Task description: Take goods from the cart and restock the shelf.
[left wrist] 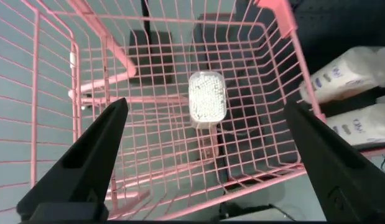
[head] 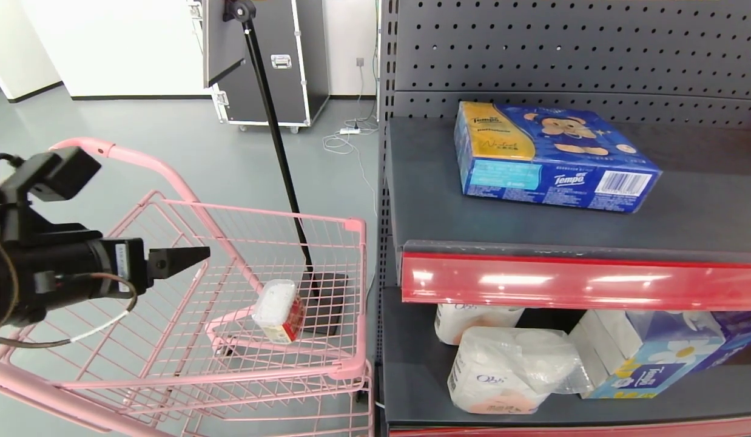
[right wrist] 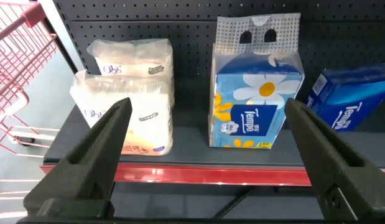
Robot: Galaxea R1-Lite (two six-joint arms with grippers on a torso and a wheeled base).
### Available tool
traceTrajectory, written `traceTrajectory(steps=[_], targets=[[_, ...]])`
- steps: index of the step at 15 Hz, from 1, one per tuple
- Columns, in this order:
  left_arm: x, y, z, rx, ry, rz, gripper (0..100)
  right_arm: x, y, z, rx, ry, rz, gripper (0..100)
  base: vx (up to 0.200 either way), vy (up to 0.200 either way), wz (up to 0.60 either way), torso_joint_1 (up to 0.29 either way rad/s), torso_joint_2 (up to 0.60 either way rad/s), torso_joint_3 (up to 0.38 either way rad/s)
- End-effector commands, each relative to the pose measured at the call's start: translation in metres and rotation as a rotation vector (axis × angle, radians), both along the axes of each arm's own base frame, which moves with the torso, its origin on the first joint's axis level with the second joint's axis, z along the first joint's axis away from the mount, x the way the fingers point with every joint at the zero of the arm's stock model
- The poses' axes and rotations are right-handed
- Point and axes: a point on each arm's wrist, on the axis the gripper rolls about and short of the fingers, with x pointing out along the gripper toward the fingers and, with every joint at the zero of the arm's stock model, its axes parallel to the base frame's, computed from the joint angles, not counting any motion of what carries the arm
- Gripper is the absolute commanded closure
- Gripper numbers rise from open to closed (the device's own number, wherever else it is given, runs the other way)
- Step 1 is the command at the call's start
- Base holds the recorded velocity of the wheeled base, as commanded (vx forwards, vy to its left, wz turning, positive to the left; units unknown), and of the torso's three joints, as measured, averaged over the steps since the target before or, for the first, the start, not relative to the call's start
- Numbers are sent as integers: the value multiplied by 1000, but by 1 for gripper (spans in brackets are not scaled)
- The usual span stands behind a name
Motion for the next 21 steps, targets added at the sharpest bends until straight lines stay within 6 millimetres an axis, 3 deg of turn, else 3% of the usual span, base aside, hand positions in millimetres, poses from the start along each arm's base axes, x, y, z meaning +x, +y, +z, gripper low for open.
traceTrajectory(steps=[1, 4, 9, 13, 21], targets=[[30, -20, -34, 55, 162, -37, 0, 0, 0, 0, 0, 1, 0, 0, 0, 0, 0, 0, 0, 0], [47, -36, -63, 138, 264, -20, 0, 0, 0, 0, 0, 1, 0, 0, 0, 0, 0, 0, 0, 0], [60, -56, -90, 187, 326, -55, 0, 0, 0, 0, 0, 1, 0, 0, 0, 0, 0, 0, 0, 0], [66, -73, -106, 207, 342, -105, 0, 0, 0, 0, 0, 1, 0, 0, 0, 0, 0, 0, 0, 0], [95, -86, -129, 230, 335, -120, 0, 0, 0, 0, 0, 1, 0, 0, 0, 0, 0, 0, 0, 0]])
